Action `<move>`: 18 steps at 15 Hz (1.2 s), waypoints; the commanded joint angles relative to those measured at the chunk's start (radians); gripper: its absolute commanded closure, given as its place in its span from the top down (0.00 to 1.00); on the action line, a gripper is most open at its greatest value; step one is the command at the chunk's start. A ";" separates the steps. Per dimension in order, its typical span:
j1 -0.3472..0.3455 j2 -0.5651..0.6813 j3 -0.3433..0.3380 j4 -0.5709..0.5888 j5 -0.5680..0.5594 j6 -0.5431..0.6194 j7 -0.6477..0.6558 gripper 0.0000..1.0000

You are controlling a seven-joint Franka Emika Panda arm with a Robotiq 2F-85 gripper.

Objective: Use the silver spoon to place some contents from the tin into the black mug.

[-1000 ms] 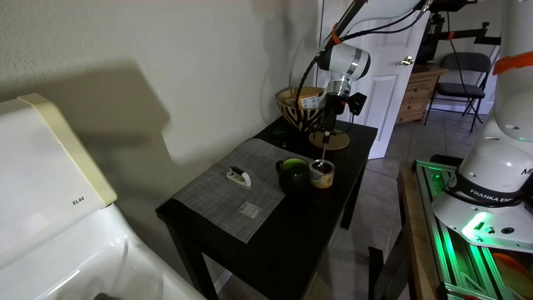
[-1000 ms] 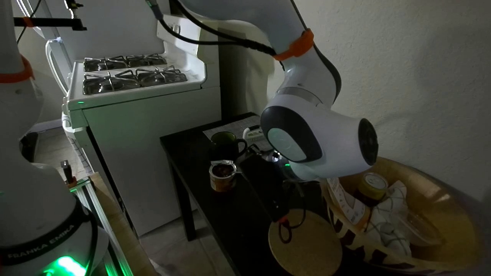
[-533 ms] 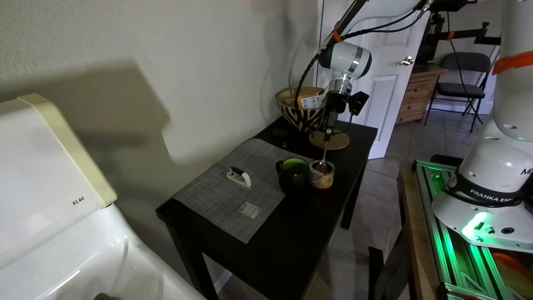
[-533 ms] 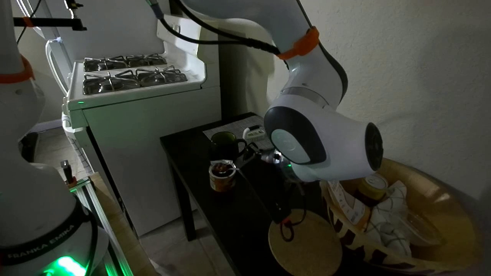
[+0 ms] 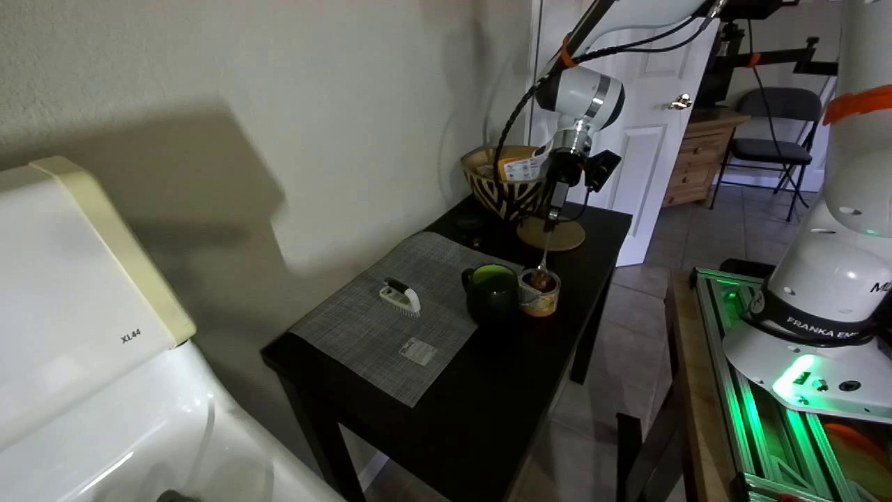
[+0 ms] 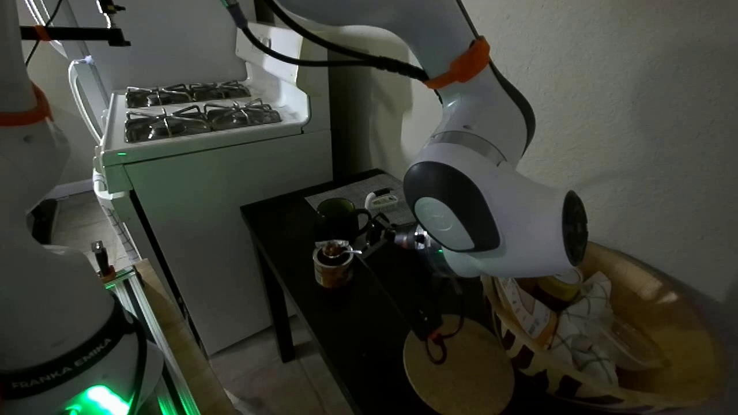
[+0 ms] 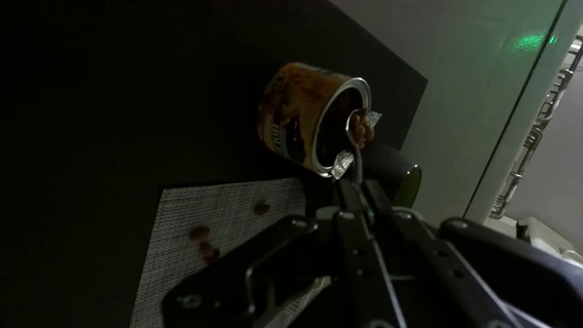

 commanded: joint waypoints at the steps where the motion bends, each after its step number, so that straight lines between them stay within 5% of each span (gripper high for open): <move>1: -0.014 0.015 -0.007 0.024 0.000 -0.041 -0.032 0.02; 18: -0.019 -0.025 -0.010 0.068 0.039 -0.145 -0.117 0.02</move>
